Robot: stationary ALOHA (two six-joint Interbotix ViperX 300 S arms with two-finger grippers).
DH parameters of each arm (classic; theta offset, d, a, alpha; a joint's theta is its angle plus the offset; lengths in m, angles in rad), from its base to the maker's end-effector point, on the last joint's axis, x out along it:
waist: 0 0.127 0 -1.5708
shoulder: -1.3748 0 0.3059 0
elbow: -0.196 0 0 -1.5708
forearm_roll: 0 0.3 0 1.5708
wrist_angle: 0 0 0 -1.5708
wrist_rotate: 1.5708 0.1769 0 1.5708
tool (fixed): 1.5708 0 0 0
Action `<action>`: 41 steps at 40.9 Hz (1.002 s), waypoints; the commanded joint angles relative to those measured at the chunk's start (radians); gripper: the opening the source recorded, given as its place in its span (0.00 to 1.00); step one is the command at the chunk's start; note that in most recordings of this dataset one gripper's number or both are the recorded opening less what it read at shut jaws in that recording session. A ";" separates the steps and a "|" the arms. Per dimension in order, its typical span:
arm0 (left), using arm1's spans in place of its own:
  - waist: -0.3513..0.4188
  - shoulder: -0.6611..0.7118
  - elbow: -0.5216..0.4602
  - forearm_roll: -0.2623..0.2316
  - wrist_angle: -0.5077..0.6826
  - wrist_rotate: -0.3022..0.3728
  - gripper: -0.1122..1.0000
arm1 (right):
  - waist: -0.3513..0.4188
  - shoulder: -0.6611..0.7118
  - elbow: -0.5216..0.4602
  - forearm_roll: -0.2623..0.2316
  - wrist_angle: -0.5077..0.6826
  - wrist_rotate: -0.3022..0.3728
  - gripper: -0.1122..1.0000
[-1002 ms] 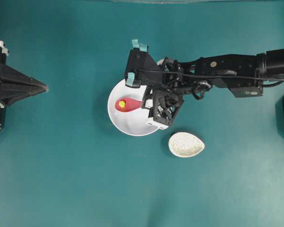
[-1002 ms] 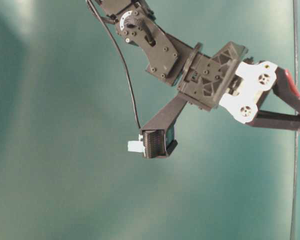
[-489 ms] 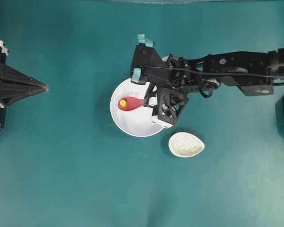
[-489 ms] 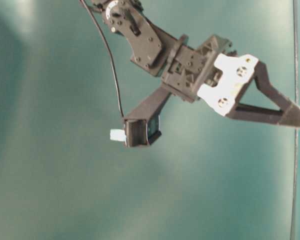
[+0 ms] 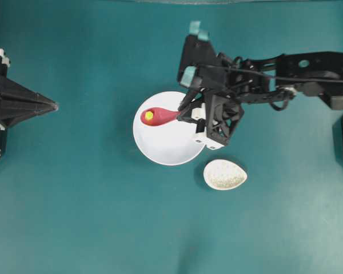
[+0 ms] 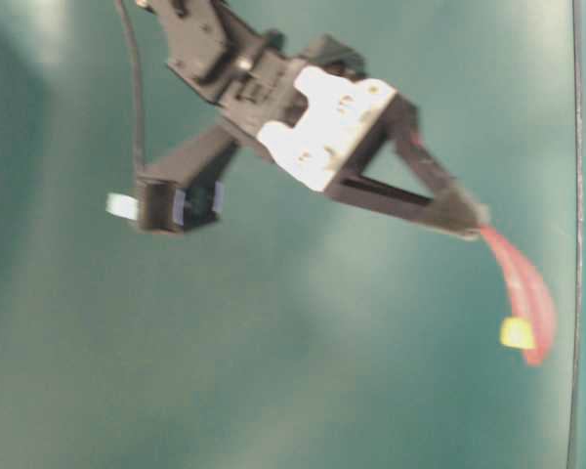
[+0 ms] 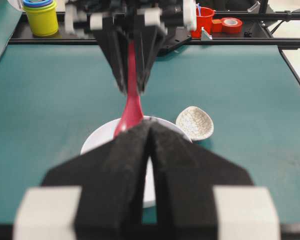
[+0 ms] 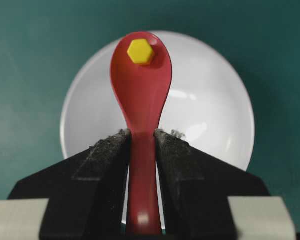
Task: Scoop the yellow hexagonal prism block from the bowl with a spoon using the right arm.
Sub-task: 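Lift the spoon carrying the yellow block up out of the bowl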
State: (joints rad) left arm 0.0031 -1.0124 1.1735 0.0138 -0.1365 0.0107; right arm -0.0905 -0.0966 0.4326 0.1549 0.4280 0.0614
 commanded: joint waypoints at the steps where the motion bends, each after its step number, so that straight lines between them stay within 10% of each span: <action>1: 0.002 0.003 -0.029 0.003 -0.009 -0.002 0.10 | 0.002 -0.063 -0.011 -0.003 -0.009 -0.002 0.30; 41: 0.002 -0.014 -0.031 0.003 -0.002 -0.003 0.10 | 0.002 -0.442 0.147 -0.055 -0.193 0.002 0.30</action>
State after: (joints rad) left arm 0.0031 -1.0308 1.1704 0.0138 -0.1335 0.0092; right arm -0.0905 -0.5323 0.5906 0.1012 0.2454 0.0614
